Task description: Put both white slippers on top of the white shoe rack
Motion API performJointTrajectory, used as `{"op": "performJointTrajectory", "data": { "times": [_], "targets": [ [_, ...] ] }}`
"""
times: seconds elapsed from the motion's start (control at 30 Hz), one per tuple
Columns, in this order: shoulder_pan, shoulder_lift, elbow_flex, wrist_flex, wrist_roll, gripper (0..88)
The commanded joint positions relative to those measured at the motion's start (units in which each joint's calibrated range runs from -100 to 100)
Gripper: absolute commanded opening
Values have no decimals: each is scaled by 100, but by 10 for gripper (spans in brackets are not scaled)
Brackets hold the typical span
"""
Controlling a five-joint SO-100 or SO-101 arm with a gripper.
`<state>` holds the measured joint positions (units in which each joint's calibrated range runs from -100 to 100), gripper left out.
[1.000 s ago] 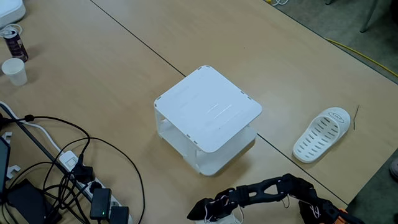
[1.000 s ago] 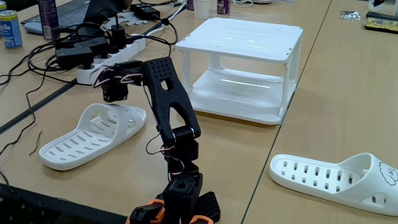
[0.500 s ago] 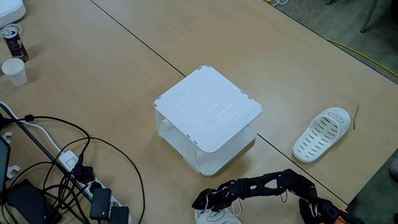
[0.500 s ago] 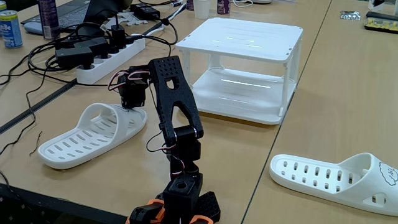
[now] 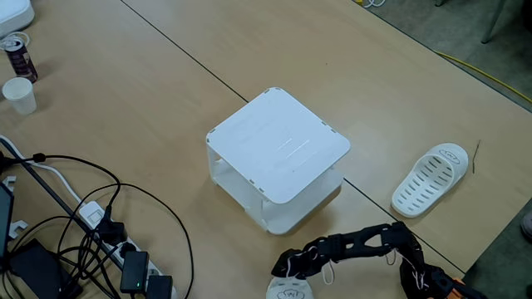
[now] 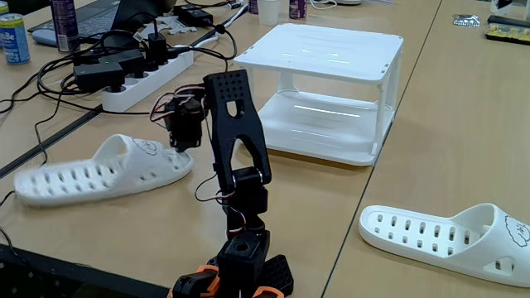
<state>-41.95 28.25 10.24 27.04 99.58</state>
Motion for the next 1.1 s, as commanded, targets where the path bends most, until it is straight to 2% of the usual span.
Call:
{"op": "performJointTrajectory", "data": {
  "times": [0.0,0.43,0.57,0.8,1.07],
  "targets": [
    [99,-246,1542,135,42,7],
    [124,-2257,3761,126,42,7],
    [363,-3132,4104,126,42,7],
    [502,-3872,3229,135,42,7],
    [9,-3048,1957,135,42,7]
  ]
}}
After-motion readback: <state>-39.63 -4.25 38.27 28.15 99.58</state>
